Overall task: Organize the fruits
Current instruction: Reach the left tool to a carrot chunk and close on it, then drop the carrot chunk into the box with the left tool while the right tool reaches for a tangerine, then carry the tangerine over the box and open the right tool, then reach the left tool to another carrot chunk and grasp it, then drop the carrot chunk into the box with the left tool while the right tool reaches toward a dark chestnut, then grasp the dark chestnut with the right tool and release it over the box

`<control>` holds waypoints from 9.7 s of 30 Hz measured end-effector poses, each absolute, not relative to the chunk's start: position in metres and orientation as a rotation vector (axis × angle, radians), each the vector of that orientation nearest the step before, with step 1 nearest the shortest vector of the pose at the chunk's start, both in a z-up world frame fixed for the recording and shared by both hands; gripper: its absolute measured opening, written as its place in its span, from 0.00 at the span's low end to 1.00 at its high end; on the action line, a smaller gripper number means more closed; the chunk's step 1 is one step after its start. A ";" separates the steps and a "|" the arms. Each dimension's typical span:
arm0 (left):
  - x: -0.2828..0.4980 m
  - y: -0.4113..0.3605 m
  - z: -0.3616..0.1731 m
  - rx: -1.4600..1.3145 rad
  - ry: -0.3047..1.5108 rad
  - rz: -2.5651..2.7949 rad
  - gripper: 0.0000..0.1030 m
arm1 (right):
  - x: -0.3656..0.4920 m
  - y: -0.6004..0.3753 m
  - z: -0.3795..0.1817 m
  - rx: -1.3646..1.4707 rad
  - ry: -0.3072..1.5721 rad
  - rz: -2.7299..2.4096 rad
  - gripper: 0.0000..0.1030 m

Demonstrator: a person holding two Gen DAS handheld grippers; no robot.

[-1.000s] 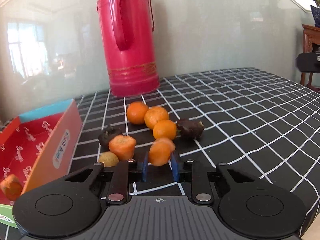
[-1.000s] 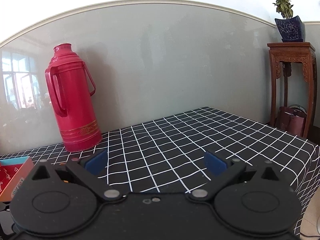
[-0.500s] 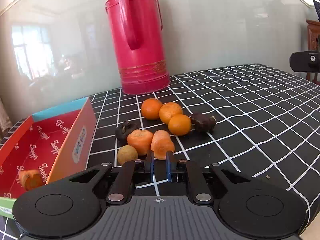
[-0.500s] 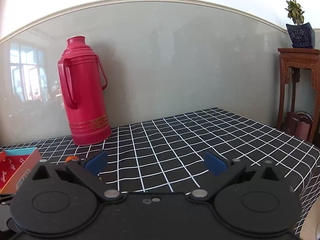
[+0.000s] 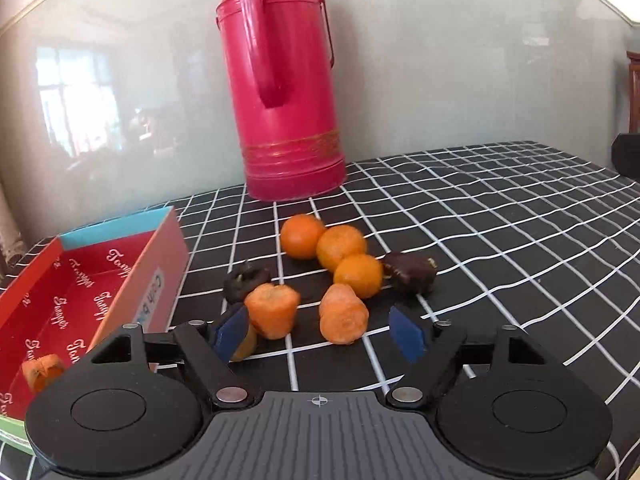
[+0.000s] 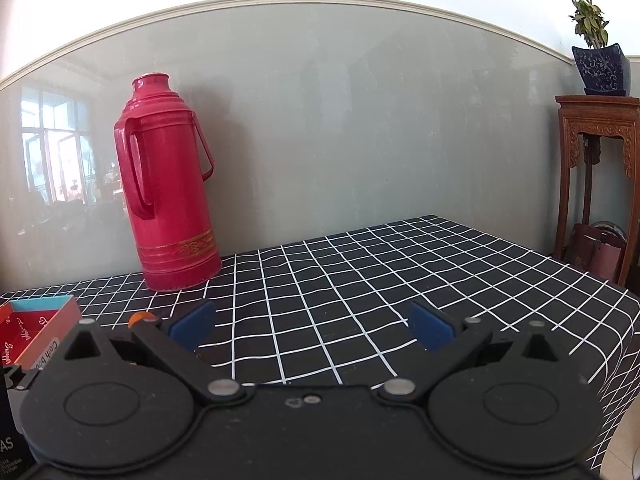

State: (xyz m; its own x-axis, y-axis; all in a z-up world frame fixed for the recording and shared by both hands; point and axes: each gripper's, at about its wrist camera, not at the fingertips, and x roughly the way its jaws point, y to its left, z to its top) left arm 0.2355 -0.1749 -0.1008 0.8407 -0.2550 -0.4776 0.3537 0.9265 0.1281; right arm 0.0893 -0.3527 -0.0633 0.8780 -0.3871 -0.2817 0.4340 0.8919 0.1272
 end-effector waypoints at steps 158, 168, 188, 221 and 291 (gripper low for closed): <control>0.248 -0.168 -0.101 0.140 0.480 -0.183 0.82 | 0.072 -0.387 -0.065 0.184 0.184 -0.844 0.94; 0.276 -0.173 -0.114 0.118 0.593 -0.194 0.41 | 0.070 -0.397 -0.065 0.240 0.180 -0.806 0.94; 0.245 -0.163 -0.096 0.164 0.469 -0.201 0.34 | 0.083 -0.376 -0.066 0.197 0.209 -0.751 0.94; 0.243 0.002 -0.063 -0.039 0.476 0.197 0.86 | 0.147 -0.297 -0.076 0.130 0.363 -0.405 0.94; 0.210 0.136 -0.062 -0.134 0.427 0.490 0.97 | 0.174 -0.161 -0.071 0.015 0.303 0.310 0.60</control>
State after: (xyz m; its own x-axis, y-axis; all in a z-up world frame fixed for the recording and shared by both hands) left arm 0.2101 0.1361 -0.0621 0.7965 0.4269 -0.4281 -0.4820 0.8758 -0.0234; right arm 0.1735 -0.1612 -0.0712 0.9076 0.3027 -0.2910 -0.2981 0.9526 0.0611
